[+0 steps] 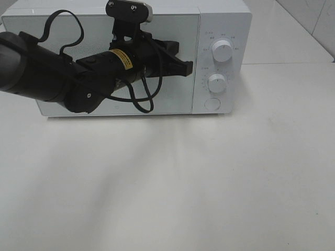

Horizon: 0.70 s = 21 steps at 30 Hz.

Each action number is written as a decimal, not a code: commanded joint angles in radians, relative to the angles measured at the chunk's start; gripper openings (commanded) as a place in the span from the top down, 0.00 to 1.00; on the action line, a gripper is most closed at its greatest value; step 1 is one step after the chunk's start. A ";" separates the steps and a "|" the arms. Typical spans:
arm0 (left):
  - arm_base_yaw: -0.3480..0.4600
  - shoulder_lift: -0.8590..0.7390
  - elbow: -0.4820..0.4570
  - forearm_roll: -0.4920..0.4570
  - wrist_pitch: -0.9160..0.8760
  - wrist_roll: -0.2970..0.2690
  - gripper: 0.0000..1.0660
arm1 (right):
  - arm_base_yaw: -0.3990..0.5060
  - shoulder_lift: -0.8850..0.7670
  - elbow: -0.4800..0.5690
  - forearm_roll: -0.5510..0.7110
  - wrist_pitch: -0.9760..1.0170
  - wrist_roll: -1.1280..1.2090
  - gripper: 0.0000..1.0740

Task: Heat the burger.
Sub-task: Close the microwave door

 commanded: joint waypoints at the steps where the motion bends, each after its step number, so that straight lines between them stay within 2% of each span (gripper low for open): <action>1: 0.022 0.022 -0.054 -0.097 -0.018 -0.003 1.00 | -0.006 -0.024 -0.001 -0.005 -0.002 -0.006 0.32; 8: 0.024 0.043 -0.075 -0.104 -0.018 -0.004 1.00 | -0.006 -0.024 -0.001 -0.005 -0.002 -0.006 0.32; 12: -0.002 0.034 -0.075 -0.086 0.032 -0.006 1.00 | -0.006 -0.024 -0.001 -0.005 -0.002 -0.006 0.32; 17: -0.049 -0.015 -0.075 -0.082 0.227 -0.003 1.00 | -0.006 -0.024 -0.001 -0.005 -0.002 -0.006 0.32; 18: -0.065 -0.034 -0.075 -0.082 0.320 -0.003 1.00 | -0.006 -0.024 -0.001 -0.005 -0.002 -0.006 0.32; 20: -0.070 -0.043 -0.075 -0.082 0.356 -0.003 1.00 | -0.006 -0.024 -0.001 -0.005 -0.002 -0.006 0.32; 21: -0.082 -0.064 -0.075 -0.083 0.449 -0.003 1.00 | -0.006 -0.024 -0.001 -0.005 -0.002 -0.006 0.32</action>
